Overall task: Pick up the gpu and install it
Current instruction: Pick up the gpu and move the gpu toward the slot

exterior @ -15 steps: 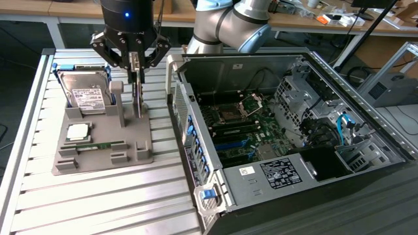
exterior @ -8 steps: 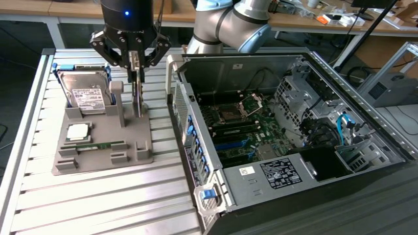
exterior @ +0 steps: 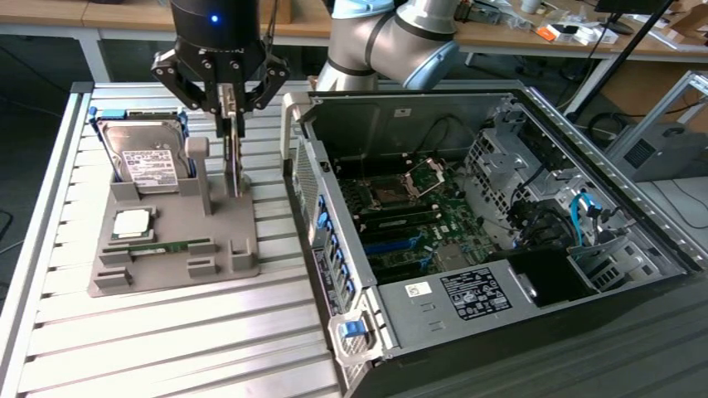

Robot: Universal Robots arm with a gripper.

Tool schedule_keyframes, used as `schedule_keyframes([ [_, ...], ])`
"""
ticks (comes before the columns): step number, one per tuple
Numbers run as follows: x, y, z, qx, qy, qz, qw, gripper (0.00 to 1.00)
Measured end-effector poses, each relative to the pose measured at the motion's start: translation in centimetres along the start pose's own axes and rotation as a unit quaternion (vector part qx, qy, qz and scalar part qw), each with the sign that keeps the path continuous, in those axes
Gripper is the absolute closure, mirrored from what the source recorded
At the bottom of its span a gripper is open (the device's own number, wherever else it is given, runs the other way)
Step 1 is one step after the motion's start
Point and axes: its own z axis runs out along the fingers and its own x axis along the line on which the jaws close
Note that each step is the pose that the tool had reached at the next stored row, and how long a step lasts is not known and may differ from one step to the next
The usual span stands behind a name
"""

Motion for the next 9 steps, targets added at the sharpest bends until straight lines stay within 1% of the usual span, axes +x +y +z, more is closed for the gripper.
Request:
schedule_keyframes([
  [9,-0.01,0.02,-0.41,0.0000,0.0000,0.000,1.0000,0.73],
])
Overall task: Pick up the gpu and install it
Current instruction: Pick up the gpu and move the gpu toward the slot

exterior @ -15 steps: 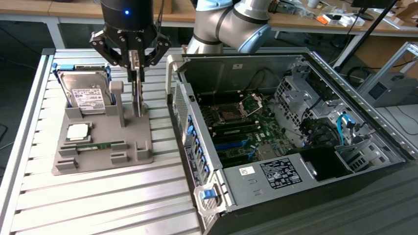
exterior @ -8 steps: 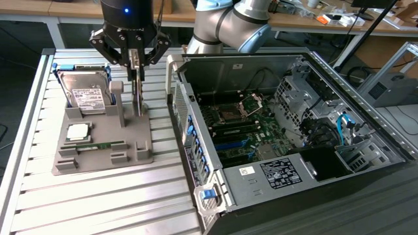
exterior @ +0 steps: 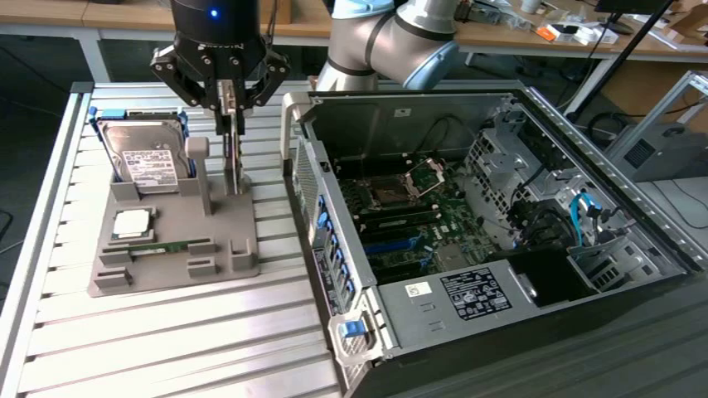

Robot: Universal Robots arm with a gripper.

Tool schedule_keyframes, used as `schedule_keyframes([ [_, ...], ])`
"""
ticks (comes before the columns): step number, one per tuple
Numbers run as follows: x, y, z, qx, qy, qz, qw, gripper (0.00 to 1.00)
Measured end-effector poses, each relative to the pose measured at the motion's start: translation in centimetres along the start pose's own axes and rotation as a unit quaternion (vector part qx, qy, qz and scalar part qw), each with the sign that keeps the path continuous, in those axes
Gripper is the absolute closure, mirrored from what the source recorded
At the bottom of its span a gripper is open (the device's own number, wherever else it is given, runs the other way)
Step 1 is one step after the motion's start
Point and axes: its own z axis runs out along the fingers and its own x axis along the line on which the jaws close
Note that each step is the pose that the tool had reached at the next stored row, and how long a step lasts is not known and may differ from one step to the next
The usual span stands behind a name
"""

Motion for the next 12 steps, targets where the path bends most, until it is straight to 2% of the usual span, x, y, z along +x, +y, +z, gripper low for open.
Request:
schedule_keyframes([
  [12,-0.01,0.02,-0.37,0.0000,0.0000,0.000,1.0000,0.73],
])
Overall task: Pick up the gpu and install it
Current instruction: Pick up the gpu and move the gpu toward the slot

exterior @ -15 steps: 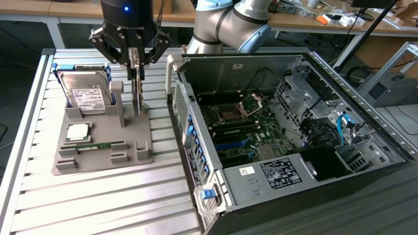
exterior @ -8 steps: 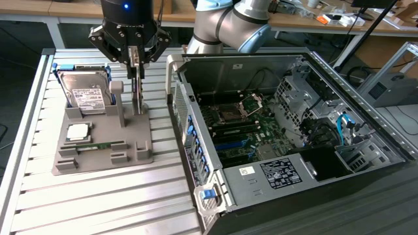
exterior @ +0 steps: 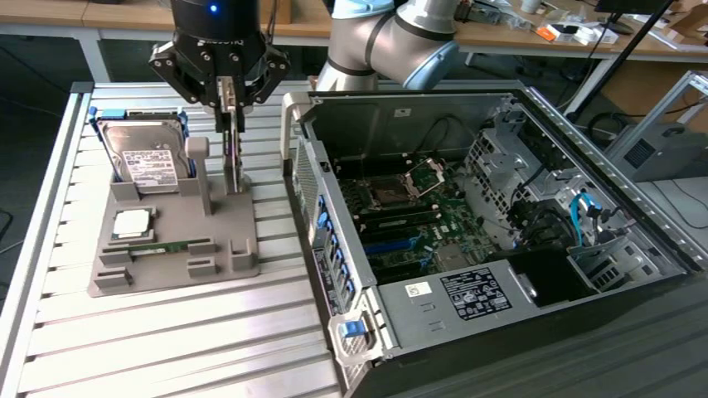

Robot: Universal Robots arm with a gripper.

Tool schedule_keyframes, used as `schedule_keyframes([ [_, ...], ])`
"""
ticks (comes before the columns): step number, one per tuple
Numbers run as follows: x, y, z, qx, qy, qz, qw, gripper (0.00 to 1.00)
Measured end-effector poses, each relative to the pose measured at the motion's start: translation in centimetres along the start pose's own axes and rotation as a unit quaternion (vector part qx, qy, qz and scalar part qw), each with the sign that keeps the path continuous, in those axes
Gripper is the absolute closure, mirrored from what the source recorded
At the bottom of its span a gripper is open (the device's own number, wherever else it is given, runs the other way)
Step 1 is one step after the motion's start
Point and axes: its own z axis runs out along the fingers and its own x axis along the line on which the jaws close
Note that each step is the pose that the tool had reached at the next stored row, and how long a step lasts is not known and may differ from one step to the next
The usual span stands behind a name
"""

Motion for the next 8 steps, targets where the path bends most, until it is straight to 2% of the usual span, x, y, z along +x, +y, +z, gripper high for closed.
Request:
schedule_keyframes([
  [8,-0.01,0.01,-0.25,0.0000,0.0000,0.000,1.0000,0.73],
])
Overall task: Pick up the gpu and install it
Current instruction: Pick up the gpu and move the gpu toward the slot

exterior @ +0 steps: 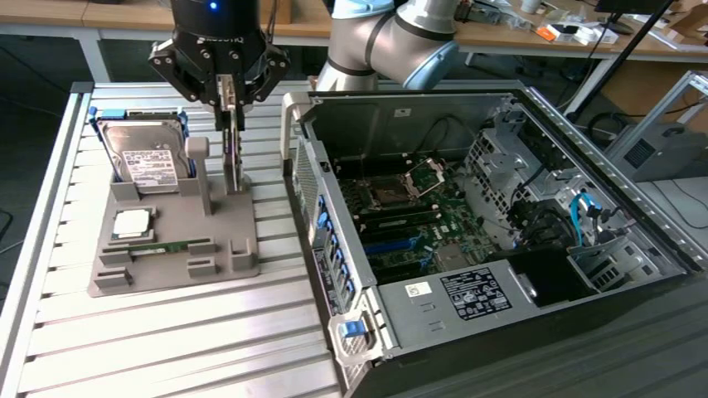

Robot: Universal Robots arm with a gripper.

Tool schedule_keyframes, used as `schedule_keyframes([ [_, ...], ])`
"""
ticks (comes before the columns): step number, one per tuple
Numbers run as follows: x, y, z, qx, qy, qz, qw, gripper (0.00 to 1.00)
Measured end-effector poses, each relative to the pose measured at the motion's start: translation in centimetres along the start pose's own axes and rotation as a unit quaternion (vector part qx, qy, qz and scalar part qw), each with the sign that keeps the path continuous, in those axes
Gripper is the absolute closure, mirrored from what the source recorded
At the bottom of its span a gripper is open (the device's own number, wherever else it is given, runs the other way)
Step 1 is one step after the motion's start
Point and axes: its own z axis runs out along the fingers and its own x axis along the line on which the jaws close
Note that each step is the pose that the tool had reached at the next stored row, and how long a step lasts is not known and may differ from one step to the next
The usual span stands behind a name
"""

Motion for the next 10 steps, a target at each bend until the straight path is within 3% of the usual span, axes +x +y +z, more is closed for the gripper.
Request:
schedule_keyframes([
  [10,-0.01,0.02,-0.40,0.0000,0.0000,0.000,1.0000,0.73],
])
